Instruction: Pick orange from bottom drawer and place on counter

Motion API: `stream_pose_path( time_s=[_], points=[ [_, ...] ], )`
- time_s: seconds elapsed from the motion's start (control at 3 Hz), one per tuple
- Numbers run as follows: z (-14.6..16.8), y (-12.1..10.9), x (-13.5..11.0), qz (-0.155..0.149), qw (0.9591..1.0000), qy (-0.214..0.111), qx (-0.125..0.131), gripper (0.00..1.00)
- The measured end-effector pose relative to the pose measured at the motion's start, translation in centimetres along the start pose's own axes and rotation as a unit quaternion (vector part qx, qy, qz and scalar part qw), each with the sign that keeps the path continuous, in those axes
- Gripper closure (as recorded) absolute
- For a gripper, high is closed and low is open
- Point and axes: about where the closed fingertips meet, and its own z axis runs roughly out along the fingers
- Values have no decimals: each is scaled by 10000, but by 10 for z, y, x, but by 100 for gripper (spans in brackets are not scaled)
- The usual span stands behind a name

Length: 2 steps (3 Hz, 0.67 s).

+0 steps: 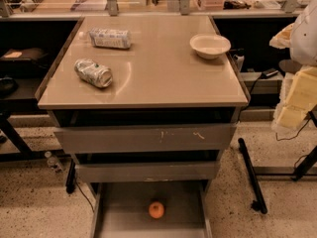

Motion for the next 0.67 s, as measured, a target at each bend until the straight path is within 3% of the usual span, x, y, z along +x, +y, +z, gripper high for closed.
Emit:
stream_pose_path(
  time_s=[0.67],
  points=[
    [13,-2,6,-8,10000,13,-40,0]
  ],
)
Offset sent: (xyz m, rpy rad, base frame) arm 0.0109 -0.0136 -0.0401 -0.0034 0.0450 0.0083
